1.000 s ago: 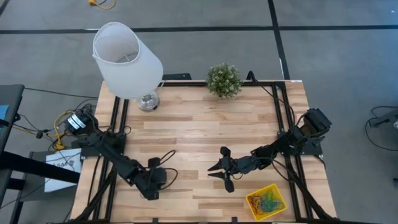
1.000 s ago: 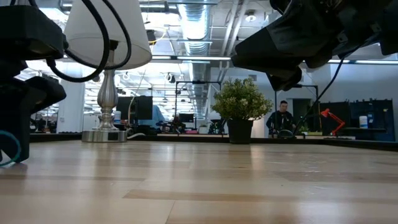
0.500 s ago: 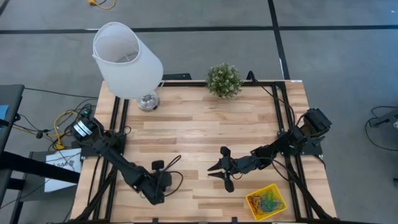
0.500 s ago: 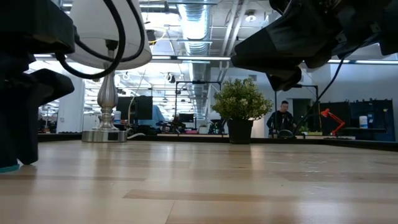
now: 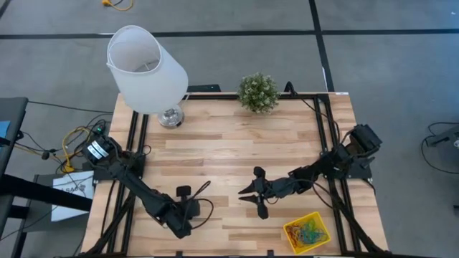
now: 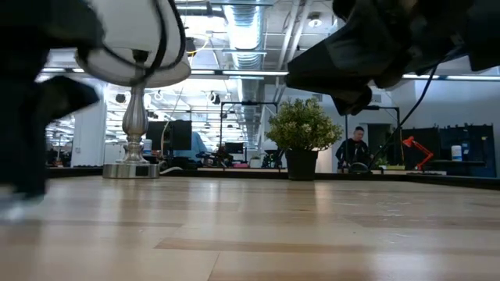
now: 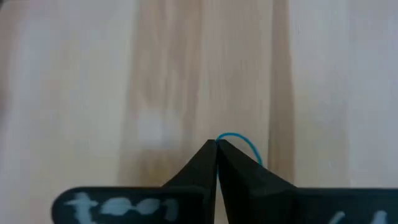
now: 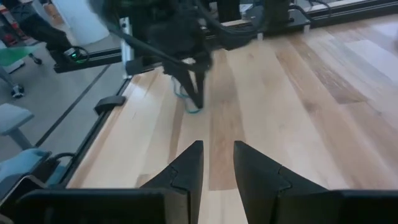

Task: Pick and place rubber bands into bin
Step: Put the blue rubber band into the yellow basket

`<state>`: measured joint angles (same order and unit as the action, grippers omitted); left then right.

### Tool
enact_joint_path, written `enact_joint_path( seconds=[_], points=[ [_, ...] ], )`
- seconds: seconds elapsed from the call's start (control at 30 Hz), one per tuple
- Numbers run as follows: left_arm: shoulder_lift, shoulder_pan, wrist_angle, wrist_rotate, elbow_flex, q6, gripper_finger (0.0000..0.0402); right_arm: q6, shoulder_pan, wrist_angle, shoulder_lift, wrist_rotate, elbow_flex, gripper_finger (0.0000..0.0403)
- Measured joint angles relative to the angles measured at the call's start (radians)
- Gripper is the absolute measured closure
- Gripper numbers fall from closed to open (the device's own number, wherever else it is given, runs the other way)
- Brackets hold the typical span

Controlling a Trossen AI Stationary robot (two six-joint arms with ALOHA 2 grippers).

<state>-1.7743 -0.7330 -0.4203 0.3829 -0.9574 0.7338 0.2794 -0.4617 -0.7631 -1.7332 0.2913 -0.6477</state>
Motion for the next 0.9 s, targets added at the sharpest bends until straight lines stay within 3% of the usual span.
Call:
enact_joint_path(
  seconds=[0.3,0.63,0.9],
  points=[
    [0.113,0.053,-0.122,0.148,-0.178,-0.153,0.0401,-0.001,0.034,-0.001,-0.001,0.000,-0.066,0.0321],
    [0.191,0.130,-0.117,0.147,-0.291,-0.412,0.0401,-0.226,0.030,-0.005,-0.137,-0.001,-0.269,0.0321],
    [0.188,0.138,-0.099,0.135,-0.292,-0.436,0.0401,-0.257,0.040,0.005,-0.206,-0.003,-0.371,0.0321]
  ],
)
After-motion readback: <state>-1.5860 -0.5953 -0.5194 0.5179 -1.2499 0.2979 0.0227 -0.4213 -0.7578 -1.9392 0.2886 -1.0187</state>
